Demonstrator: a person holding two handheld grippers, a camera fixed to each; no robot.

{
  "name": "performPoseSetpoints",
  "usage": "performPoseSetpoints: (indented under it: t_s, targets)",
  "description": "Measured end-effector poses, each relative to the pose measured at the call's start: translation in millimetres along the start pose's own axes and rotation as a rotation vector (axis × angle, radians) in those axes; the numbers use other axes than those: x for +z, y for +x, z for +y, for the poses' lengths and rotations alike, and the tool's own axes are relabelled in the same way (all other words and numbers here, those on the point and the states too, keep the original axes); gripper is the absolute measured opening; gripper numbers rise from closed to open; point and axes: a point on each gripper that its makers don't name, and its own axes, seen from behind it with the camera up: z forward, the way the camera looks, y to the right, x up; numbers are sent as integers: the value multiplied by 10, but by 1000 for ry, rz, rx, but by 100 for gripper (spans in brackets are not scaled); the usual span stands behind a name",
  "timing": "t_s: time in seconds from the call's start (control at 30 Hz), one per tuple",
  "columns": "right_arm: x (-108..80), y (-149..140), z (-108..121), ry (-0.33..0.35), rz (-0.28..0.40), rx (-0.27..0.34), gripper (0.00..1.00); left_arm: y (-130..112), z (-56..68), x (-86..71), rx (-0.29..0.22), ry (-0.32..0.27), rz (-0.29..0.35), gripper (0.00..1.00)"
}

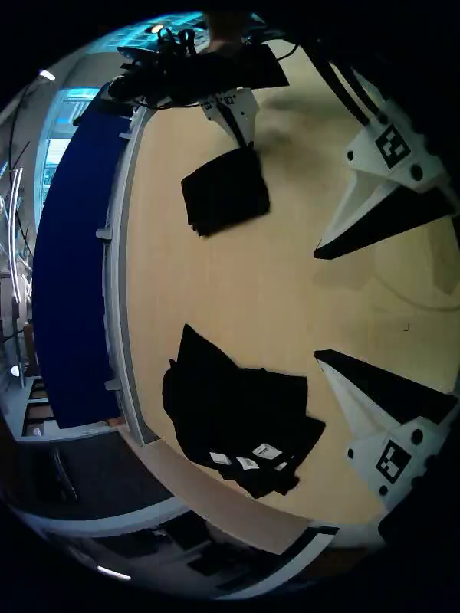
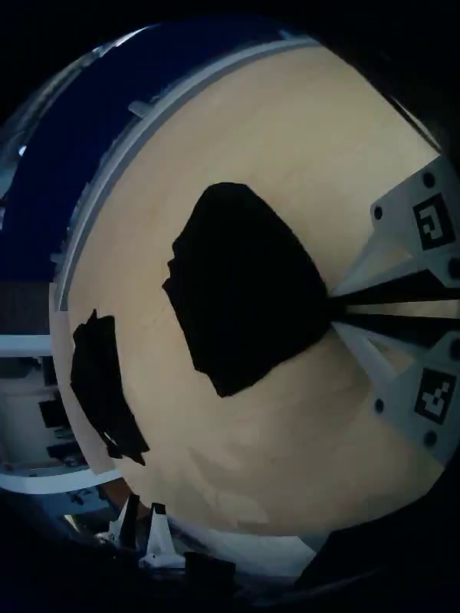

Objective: Fold towel

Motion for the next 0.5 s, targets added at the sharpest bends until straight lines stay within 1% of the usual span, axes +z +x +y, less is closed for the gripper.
performPoseSetpoints:
  t_s: [0.2,0.3,0.5]
  targets:
    - [-97,156,87,-9,23,-14,6,23,23,10,2,-7,3,87]
    - [-199,314,127,-18,43,-34,6,47,32,8,4,-10,7,87]
    - [-440,673,211,-39,85,-95,6,128,30,6,5,-15,23,87]
